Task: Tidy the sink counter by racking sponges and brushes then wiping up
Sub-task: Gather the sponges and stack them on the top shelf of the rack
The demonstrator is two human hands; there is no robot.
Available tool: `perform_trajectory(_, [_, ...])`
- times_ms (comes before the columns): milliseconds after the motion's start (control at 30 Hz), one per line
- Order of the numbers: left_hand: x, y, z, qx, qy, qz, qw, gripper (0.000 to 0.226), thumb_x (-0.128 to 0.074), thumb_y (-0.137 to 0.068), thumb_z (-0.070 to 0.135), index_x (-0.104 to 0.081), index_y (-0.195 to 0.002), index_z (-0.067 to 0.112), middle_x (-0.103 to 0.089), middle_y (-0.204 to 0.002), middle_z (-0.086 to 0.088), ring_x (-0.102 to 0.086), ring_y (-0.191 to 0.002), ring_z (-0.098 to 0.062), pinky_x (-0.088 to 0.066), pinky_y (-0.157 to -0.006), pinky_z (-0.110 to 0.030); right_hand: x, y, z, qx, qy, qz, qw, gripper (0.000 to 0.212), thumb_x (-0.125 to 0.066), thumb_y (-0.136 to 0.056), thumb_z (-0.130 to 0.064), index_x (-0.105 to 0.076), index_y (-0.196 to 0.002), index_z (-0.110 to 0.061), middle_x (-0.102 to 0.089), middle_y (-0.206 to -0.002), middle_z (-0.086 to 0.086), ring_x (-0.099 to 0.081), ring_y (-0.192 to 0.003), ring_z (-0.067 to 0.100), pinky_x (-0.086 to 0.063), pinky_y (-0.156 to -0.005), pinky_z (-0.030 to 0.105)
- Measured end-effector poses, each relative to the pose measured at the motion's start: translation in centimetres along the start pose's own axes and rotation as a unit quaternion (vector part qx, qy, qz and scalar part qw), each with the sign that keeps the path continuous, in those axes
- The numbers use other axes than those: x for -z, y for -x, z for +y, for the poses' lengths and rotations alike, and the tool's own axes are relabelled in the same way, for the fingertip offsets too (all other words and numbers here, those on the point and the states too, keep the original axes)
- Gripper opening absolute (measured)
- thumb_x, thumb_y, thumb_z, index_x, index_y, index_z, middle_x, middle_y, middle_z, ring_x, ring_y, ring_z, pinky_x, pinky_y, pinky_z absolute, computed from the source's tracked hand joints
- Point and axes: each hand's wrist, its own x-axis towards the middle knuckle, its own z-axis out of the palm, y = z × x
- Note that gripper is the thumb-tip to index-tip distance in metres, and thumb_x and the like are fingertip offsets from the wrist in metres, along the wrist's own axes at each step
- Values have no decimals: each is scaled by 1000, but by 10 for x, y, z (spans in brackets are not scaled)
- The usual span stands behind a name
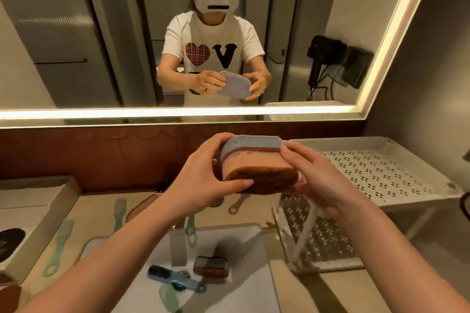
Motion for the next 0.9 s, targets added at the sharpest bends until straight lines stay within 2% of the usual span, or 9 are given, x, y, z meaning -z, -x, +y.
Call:
perform_trajectory(100, [-22,-29,11,-15,-74,14,997,75,-64,-57,60,-39,-124,36,-46,-119,15,-42,-110,4,-36,-91,-12,33,-13,-12,30,25,26,999,41,-63,-81,-31,-57,-121,-29,-57,-116,4,-62,-99,19,-58,-70,31])
perform_trajectory(233, [-51,-74,22,-20,-104,12,994,76,-76,-64,45,-42,-128,25,-50,-120,7,-45,-111,-8,-38,-96,-27,73,-38,-21,52,31,80,995,39,-61,-86,-29,-54,-123,-23,-57,-117,6,-60,-103,20,-58,-73,32])
perform_trajectory(300, [-66,-96,24,-19,-119,6,993,75,-79,-67,38,-41,-129,20,-51,-121,2,-47,-110,-12,-40,-96,-30,89,-50,-22,52,35,104,993,37,-60,-88,-30,-53,-123,-22,-56,-119,8,-60,-104,22,-58,-70,31])
perform_trajectory(433, [-100,-128,20,-7,-119,-19,993,69,-78,-68,36,-45,-125,18,-58,-119,-1,-54,-107,-16,-45,-91,-30,119,-70,-14,33,49,152,987,35,-59,-88,-33,-53,-118,-18,-56,-118,12,-60,-102,24,-58,-74,35])
perform_trajectory(600, [-137,-145,3,26,-127,-46,990,69,-78,-65,43,-45,-122,21,-58,-118,-1,-54,-109,-21,-47,-93,-45,148,-81,4,4,80,176,981,34,-58,-88,-36,-52,-115,-16,-58,-114,13,-62,-100,25,-58,-76,34])
perform_trajectory(767, [-153,-152,-10,49,-163,-64,983,75,-76,-67,43,-41,-130,20,-57,-123,-2,-52,-113,-20,-44,-97,-43,157,-88,17,-11,102,180,978,31,-49,-93,-37,-49,-118,-19,-56,-110,10,-59,-95,21,-54,-68,28])
perform_trajectory(900, [-158,-156,-19,57,-215,-65,973,77,-74,-70,44,-38,-134,19,-57,-126,-1,-52,-115,-20,-41,-99,-43,159,-98,28,-20,103,176,979,42,-43,-93,-41,-47,-129,-20,-56,-121,12,-56,-107,24,-49,-95,42])
